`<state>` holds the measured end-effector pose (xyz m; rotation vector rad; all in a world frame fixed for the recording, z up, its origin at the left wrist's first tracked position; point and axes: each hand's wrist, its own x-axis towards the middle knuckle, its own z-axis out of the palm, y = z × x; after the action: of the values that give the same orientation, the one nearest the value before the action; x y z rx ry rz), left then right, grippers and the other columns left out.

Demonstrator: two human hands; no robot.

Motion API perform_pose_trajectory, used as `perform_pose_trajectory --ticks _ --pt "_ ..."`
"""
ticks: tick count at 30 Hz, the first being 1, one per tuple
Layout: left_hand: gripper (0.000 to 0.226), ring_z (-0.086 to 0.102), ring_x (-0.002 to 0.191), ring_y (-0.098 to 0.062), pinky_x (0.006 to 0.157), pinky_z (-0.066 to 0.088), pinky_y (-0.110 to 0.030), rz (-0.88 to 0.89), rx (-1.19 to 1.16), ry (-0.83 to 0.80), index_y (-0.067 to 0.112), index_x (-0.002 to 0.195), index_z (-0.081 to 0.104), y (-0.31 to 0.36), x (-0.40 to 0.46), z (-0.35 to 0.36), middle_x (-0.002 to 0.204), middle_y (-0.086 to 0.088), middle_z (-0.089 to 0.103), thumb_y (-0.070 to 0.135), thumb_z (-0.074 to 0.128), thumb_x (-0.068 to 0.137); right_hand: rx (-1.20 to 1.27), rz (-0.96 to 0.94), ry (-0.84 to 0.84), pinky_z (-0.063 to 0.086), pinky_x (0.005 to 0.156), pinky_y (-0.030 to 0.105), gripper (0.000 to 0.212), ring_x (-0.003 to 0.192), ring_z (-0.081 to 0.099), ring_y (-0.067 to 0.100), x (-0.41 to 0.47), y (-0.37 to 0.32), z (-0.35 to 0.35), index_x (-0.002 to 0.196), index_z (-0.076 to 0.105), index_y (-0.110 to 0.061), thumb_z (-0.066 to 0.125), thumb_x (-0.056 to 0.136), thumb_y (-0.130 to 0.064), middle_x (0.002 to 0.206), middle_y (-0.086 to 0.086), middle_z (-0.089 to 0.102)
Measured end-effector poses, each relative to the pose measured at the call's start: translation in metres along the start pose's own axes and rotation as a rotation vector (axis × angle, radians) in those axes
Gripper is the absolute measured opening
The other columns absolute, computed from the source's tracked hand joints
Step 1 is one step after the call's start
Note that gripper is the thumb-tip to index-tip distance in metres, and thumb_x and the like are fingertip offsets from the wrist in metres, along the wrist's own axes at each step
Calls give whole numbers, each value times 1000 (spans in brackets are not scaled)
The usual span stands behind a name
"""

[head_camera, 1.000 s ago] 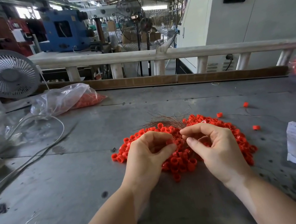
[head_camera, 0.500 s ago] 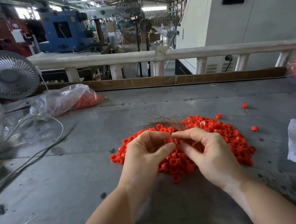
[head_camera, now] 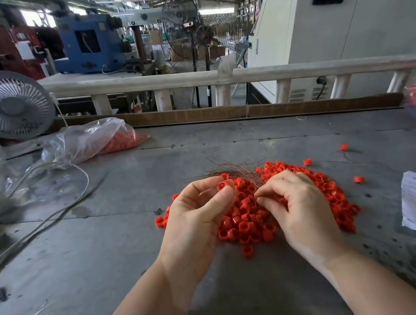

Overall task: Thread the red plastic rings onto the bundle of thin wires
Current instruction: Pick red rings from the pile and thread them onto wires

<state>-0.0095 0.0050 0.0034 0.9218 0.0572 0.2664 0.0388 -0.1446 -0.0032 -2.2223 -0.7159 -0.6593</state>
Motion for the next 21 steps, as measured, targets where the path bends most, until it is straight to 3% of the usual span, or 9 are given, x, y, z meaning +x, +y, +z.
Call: perform_pose_trajectory --ticks 5,11,17,21 --pt "14 69 68 -12 62 54 -16 -10 -100 66 14 63 73 2 2 2 71 -8 70 3 69 57 -119 -20 56 38 73 24 12 77 56 24 1 5 -2 75 69 -8 76 71 1 77 1 64" --pt "14 70 71 -13 61 53 -16 -3 -132 63 14 64 73 5 1 0 74 -8 70 1 68 59 -268 -19 16 38 76 29 9 80 56 27 -1 8 -1 76 66 -9 72 75 -3 81 4 61" --pt "14 70 73 -12 65 53 -17 8 -128 -11 13 68 74 5 2 -1 75 -8 71 2 68 61 -212 -41 -49 43 85 36 13 90 55 25 -2 5 1 86 71 -15 73 76 -6 93 1 61" --pt "14 70 74 -13 65 54 -17 10 -124 -12 12 69 74 5 1 -1 76 -8 71 2 69 61 -197 -89 -8 48 77 42 7 85 57 26 -2 3 2 77 72 -13 77 74 -9 89 2 62"
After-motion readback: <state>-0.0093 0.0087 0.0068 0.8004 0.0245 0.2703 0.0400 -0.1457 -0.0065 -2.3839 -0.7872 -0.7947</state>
